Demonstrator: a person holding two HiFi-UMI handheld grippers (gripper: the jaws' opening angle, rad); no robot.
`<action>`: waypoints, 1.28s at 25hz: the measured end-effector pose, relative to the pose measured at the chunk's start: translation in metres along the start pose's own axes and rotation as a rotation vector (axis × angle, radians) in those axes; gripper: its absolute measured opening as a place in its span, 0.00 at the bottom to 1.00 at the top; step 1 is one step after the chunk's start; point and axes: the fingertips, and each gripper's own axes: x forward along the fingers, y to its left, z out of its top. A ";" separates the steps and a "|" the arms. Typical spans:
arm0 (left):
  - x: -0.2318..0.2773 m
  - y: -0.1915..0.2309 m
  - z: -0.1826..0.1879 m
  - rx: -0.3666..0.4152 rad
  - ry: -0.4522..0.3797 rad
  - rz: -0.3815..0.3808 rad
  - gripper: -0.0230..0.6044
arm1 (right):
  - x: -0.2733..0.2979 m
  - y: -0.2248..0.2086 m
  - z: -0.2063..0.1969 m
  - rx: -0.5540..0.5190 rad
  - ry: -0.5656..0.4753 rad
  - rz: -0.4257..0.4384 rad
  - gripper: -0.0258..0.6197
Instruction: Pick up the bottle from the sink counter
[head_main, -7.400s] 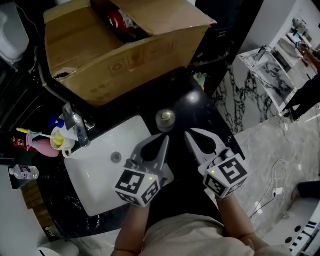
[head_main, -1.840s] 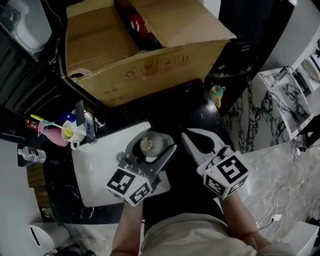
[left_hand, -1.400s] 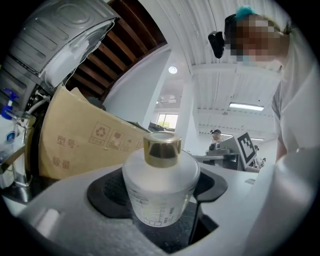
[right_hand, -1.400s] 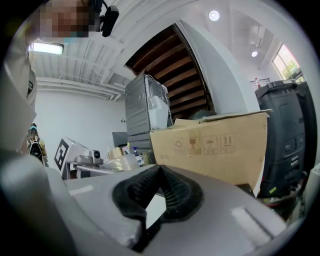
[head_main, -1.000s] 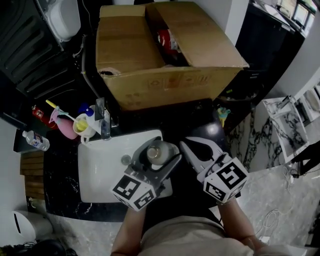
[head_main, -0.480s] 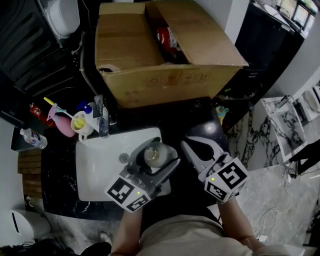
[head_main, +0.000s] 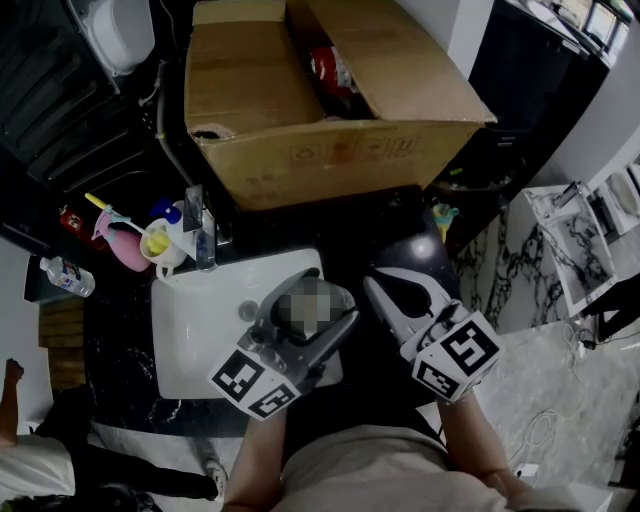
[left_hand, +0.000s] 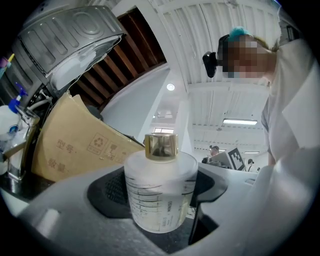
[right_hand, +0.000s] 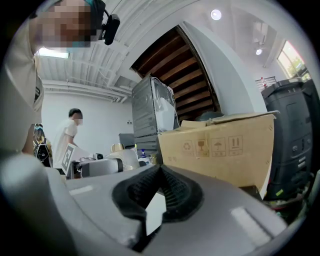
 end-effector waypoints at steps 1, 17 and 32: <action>0.000 0.000 0.000 -0.004 -0.001 0.000 0.59 | 0.000 0.000 0.000 -0.001 -0.001 0.002 0.04; 0.001 0.004 -0.003 -0.019 0.006 0.011 0.59 | -0.001 0.000 0.003 -0.019 -0.018 0.004 0.04; 0.002 0.005 -0.009 -0.020 0.026 0.011 0.59 | 0.002 0.010 -0.007 -0.055 0.049 0.067 0.04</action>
